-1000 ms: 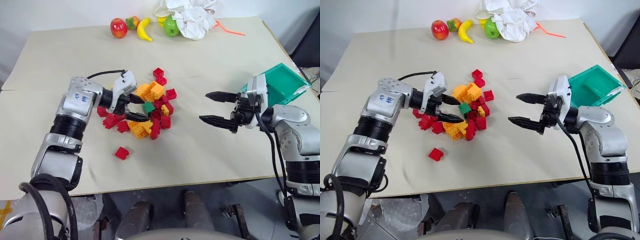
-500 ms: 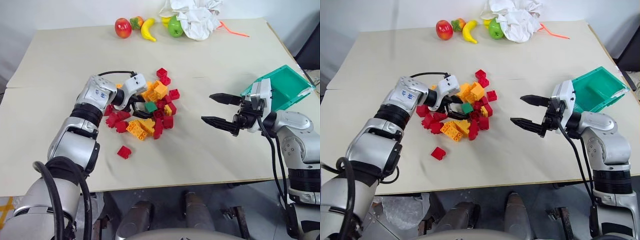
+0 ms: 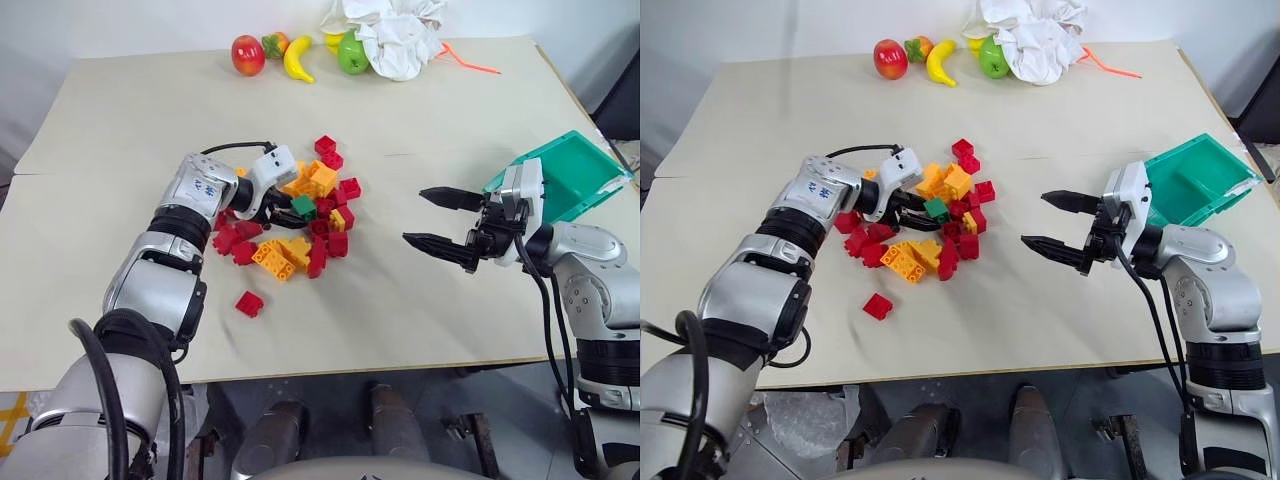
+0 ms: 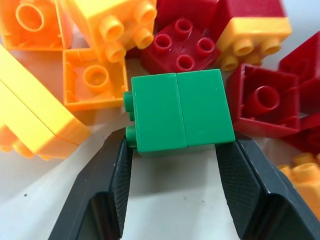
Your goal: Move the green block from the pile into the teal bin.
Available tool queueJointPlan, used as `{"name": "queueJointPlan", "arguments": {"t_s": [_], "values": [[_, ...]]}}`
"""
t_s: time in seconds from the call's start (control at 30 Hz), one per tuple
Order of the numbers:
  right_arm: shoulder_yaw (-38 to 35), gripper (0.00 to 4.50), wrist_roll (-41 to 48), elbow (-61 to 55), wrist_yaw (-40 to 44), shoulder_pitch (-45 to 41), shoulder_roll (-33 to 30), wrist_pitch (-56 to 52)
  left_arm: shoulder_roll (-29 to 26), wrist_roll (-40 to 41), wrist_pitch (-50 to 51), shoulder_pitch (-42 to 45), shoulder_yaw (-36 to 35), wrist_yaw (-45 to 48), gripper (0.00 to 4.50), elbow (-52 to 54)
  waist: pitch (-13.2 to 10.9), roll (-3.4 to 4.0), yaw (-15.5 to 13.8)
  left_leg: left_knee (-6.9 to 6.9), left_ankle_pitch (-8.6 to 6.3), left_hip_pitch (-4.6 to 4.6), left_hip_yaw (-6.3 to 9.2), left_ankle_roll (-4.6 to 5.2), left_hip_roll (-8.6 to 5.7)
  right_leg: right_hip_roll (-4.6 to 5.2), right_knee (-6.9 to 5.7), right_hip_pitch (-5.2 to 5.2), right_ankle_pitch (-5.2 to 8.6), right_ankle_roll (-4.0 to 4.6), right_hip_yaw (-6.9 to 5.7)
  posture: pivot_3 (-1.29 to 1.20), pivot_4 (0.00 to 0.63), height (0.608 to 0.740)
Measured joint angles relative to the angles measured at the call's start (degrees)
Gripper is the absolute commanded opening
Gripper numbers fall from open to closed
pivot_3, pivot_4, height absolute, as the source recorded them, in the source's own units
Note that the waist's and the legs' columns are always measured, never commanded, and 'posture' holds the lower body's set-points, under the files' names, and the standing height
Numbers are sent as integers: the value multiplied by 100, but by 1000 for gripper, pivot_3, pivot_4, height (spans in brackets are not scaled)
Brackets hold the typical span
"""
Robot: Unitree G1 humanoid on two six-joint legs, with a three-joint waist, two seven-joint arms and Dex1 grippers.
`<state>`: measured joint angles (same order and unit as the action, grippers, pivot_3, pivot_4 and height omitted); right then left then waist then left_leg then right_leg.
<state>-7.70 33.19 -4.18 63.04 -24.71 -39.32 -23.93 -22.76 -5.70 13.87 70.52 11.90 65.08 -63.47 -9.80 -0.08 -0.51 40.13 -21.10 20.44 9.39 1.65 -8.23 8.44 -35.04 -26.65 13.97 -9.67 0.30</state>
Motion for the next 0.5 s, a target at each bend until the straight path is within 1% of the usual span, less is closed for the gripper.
{"name": "queueJointPlan", "arguments": {"t_s": [0.13,0.23,0.3,0.37,0.5], "values": [[-163,4500,64,-17,65,62,-220,-38,-475,435,24,-7,-429,570,2164,742,0,0,58,-5,0,1,0,0,2,1,3,-3,0,0,0,0,150,740],[-275,4500,127,-74,169,173,-415,-88,-480,673,165,-7,-522,885,2164,1396,0,0,29,-1,-1,2,2,1,0,2,6,3,0,0,-1,0,150,740],[-306,4500,156,-169,258,327,-561,-118,-302,703,252,-26,-404,1012,2164,1763,0,0,-30,1,-1,2,2,2,-1,2,7,6,-1,-1,-1,0,150,740],[-413,4500,184,-211,388,517,-782,-179,75,713,270,-116,-199,1077,2164,2058,0,0,-95,2,-1,2,1,5,-4,4,8,6,-2,-3,0,0,150,740],[-701,4500,215,-252,648,1021,-1245,-248,852,608,89,-194,238,978,2164,1986,-1,-2,-115,-1,-1,6,1,6,-4,2,18,6,-3,-5,-2,0,150,740]]}}
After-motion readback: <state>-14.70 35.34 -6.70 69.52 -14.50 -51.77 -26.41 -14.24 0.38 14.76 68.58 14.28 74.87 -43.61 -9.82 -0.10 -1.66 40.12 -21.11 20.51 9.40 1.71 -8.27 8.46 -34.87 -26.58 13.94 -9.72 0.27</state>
